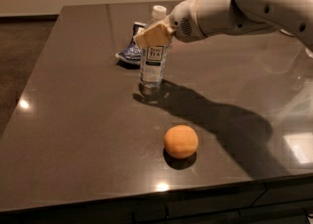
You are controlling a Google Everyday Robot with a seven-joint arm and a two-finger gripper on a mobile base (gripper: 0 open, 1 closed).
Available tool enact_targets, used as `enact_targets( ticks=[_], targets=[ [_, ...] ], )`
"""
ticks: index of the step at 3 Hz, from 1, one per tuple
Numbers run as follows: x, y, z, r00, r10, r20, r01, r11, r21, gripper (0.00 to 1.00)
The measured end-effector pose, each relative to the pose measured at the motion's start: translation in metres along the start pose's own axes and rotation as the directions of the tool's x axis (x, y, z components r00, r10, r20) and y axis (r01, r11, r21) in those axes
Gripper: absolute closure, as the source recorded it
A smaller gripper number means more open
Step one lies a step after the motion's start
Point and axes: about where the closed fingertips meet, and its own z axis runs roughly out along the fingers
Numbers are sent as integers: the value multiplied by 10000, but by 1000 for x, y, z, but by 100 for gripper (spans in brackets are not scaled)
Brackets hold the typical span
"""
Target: Move blue plastic bottle near blue chip bag
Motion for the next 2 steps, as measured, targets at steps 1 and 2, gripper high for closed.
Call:
enact_targets(
  ticks=[1,2],
  targets=[
    [6,-23,-9,10000,-17,26,15,9985,545,100],
    [8,-31,-14,9988,-477,-48,480,9940,979,82]
  ],
)
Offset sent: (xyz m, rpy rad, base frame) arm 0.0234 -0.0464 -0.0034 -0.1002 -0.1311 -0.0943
